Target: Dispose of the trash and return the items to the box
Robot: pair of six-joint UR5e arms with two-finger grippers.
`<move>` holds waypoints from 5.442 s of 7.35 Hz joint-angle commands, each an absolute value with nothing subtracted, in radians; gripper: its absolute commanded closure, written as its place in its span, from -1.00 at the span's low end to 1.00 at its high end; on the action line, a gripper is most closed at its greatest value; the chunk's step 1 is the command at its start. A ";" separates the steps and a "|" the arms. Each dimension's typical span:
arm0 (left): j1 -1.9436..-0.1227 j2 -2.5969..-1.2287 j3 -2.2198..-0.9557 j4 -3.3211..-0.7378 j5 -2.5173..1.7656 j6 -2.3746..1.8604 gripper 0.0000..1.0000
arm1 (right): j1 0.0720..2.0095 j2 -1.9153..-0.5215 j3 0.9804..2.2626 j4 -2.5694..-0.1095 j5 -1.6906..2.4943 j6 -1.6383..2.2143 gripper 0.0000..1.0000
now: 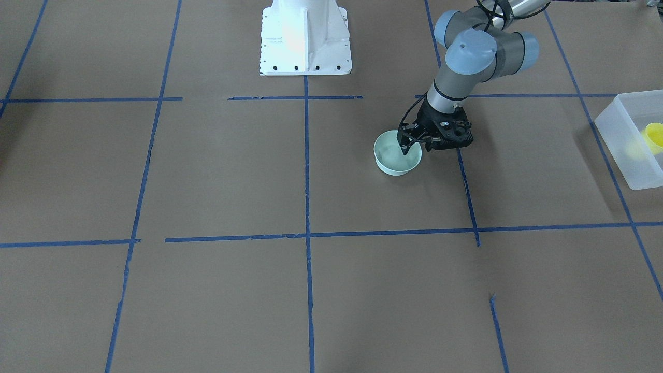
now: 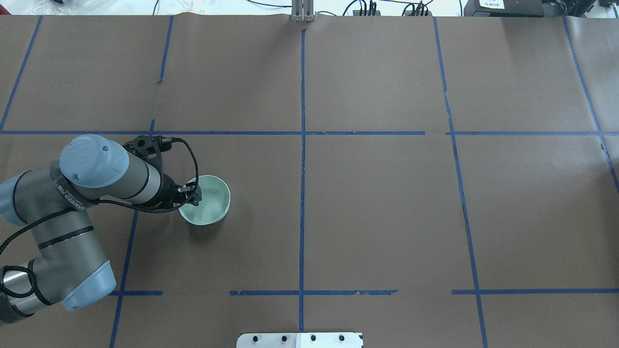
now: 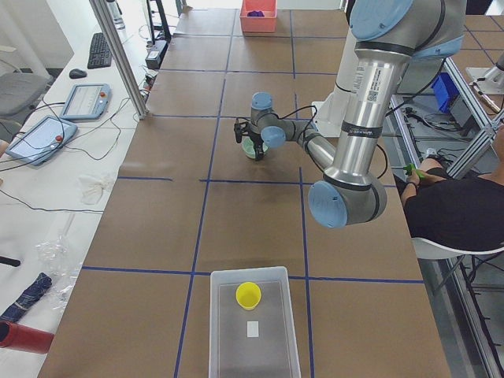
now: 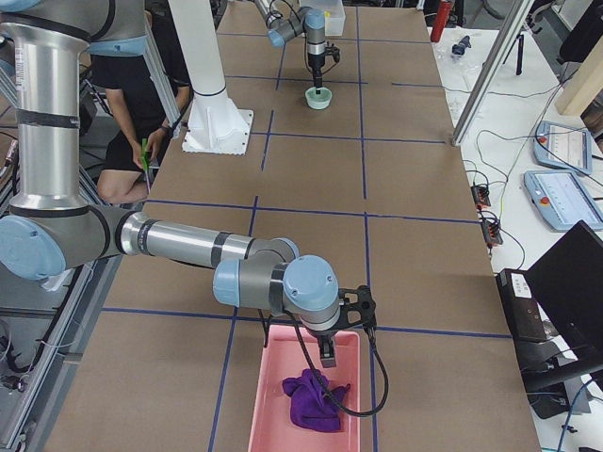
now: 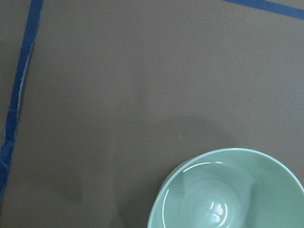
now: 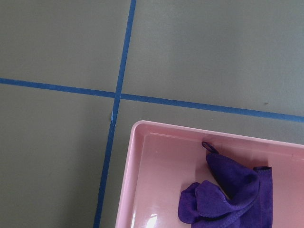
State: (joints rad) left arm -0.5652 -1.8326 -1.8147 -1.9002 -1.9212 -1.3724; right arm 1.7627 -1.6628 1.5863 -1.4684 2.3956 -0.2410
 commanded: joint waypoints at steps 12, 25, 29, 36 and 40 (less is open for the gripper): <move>-1.096 -1.654 -2.011 -1.727 -2.147 -0.740 1.00 | 1.551 -1.646 1.730 -1.477 2.402 0.161 -1.00; -1.661 -1.335 -1.462 -2.046 -1.977 0.179 -0.68 | 1.554 -1.655 1.743 -1.468 2.439 0.176 -1.00; -1.663 -1.345 -1.547 -2.040 -1.990 0.166 -1.00 | 1.554 -1.661 1.746 -1.463 2.436 0.167 -1.00; -1.594 -1.489 -1.698 -1.731 -2.336 -0.032 -1.00 | 1.554 -1.660 1.744 -1.463 2.433 0.161 -1.00; -1.592 -1.476 -1.690 -1.726 -2.335 -0.028 -1.00 | 1.554 -1.658 1.743 -1.465 2.431 0.161 -1.00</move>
